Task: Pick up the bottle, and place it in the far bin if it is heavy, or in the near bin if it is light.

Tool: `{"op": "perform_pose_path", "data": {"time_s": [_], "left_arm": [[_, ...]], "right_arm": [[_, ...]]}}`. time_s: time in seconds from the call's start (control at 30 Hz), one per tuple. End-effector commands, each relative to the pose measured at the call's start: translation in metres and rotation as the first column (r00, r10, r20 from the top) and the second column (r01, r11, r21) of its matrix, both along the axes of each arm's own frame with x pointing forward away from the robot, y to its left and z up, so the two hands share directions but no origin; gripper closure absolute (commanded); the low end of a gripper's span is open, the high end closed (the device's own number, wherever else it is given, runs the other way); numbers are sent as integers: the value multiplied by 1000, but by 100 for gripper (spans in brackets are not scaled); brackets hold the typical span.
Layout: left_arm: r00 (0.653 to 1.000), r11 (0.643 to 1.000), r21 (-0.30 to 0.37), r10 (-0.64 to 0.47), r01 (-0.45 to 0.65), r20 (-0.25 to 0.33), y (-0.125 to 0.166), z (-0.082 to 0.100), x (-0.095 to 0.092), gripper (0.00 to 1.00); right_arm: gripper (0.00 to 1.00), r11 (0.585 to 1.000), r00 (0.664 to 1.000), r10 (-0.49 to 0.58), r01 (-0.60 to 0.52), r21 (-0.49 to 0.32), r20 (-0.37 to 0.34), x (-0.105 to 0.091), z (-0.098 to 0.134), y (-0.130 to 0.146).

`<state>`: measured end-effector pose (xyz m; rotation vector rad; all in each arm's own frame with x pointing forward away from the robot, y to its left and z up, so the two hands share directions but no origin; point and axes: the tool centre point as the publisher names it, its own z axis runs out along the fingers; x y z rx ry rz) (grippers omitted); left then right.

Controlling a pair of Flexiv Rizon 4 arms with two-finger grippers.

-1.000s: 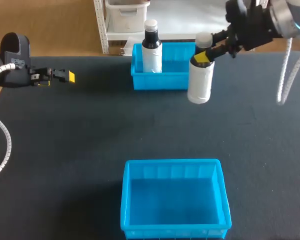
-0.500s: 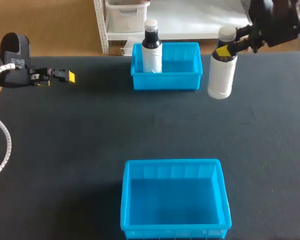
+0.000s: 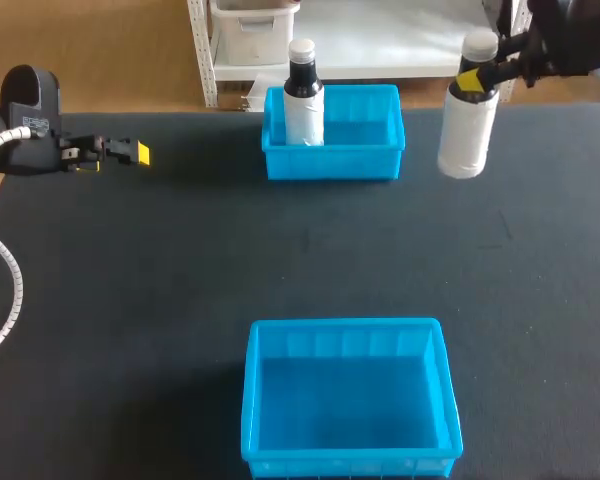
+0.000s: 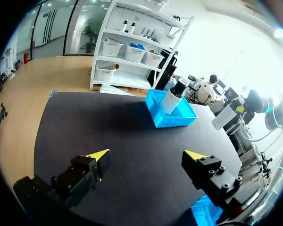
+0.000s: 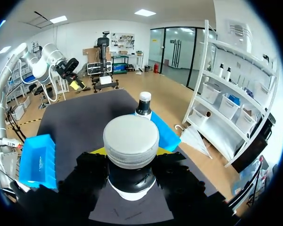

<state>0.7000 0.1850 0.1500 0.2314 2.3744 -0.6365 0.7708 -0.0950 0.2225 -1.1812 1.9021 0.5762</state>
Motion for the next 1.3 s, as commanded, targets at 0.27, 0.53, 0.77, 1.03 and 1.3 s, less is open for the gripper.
{"op": "perform_pose_path", "data": {"time_s": [0.27,0.53,0.77,1.03,1.3], "left_arm": [[1000,1000,0,0,0,0,0,0,0,0],[1000,1000,0,0,0,0,0,0,0,0],[1000,1000,0,0,0,0,0,0,0,0],[1000,1000,0,0,0,0,0,0,0,0],[1000,1000,0,0,0,0,0,0,0,0]], "right_arm": [[100,1000,1000,20,-20,11,16,69,13,22],[100,999,998,38,-39,20,43,105,23,43],[100,996,997,72,-73,43,41,128,18,67],[100,993,994,104,-105,57,26,140,4,88],[100,991,993,117,-117,60,4,150,-17,102]]}}
